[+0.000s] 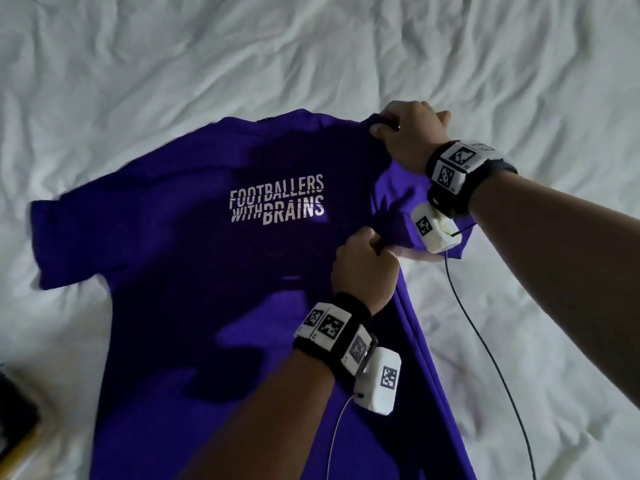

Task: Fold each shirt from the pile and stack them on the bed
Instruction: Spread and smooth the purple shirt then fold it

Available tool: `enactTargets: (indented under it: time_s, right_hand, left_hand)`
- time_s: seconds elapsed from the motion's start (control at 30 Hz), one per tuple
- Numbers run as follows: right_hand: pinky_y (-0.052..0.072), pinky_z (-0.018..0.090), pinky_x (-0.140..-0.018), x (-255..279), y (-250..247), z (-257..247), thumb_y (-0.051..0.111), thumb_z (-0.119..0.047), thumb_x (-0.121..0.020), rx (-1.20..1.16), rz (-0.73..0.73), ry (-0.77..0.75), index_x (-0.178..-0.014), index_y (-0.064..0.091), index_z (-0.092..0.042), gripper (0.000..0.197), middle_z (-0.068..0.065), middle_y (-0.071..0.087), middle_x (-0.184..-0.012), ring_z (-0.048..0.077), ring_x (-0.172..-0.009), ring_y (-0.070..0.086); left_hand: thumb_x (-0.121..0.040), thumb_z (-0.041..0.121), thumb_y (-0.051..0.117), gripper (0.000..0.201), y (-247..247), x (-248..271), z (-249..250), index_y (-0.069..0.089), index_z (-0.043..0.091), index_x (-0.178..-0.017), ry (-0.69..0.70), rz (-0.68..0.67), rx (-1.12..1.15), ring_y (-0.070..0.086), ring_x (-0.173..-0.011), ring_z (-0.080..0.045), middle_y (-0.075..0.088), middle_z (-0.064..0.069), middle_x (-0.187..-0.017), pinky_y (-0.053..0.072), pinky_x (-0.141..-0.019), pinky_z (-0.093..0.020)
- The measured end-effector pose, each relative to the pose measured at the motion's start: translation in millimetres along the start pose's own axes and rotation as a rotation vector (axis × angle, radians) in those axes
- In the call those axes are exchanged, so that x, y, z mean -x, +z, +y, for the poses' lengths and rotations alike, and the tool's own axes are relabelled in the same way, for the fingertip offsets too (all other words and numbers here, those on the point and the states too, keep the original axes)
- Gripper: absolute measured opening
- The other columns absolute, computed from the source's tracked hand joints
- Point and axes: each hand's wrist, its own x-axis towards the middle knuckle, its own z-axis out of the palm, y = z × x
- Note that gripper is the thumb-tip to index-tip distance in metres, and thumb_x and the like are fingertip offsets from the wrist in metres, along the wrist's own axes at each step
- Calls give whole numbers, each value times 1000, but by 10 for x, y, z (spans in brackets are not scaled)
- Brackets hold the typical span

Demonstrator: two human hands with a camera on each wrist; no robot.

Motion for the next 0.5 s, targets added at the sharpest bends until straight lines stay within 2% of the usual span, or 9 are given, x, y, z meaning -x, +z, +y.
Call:
enactTargets:
  time_s: [0.1, 0.2, 0.27, 0.33, 0.4, 0.47, 0.5]
  right_hand:
    - [25, 44, -103, 12, 16, -380, 56, -40, -98, 6, -16, -31, -113, 68, -22, 26, 3, 69, -113, 29, -117, 55]
    - [25, 44, -105, 9, 128, -742, 57, -40, -98, 3, -41, -47, -114, 68, -22, 27, 0, 67, -110, 27, -116, 56]
    - [24, 44, -108, 33, 248, -919, 61, -36, -97, 1, -92, -41, -121, 66, -21, 29, -2, 66, -115, 24, -119, 55]
    - [25, 46, -109, 106, 395, -1040, 64, -30, -93, 18, -159, -37, -134, 58, -21, 42, 0, 62, -128, 25, -124, 54]
    - [27, 48, -109, 264, 512, -1100, 66, -26, -89, 42, -164, -46, -143, 46, -21, 58, 5, 52, -139, 28, -129, 49]
    - [32, 47, -108, 547, 598, -1064, 63, -24, -89, 20, -112, -43, -143, 45, -20, 57, 8, 48, -141, 30, -128, 49]
    - [36, 45, -106, 730, 648, -1007, 61, -23, -89, -24, -87, -46, -138, 49, -19, 51, 8, 50, -137, 31, -124, 51]
  left_hand:
    - [-76, 31, 58, 24, -322, 60, -190, 68, 19, -94, -1, 69, 79, 67, -88, -35, 73, -6, -85, 56, -80, -45]
    - [-74, 29, 57, 28, -598, 95, -522, 70, 16, -96, -62, 131, 160, 69, -84, -34, 69, -1, -78, 61, -73, -51]
    - [-73, 31, 58, 30, -711, 77, -783, 69, 16, -96, -117, 165, 159, 71, -86, -35, 70, -1, -79, 61, -72, -54]
    - [-75, 31, 61, 20, -758, 91, -1030, 66, 18, -90, -161, 174, 159, 72, -87, -36, 72, -4, -82, 61, -71, -55]
    - [-85, 22, 68, 6, -762, 114, -1172, 62, 23, -84, -191, 151, 219, 71, -83, -34, 69, -4, -79, 61, -67, -58]
    - [-89, 18, 71, 14, -757, 118, -1264, 60, 23, -81, -183, 122, 290, 66, -74, -29, 62, -1, -73, 62, -64, -57]
    - [-87, 23, 73, 12, -769, 134, -1256, 61, 22, -84, -178, 114, 311, 66, -74, -31, 63, -2, -75, 62, -65, -54]
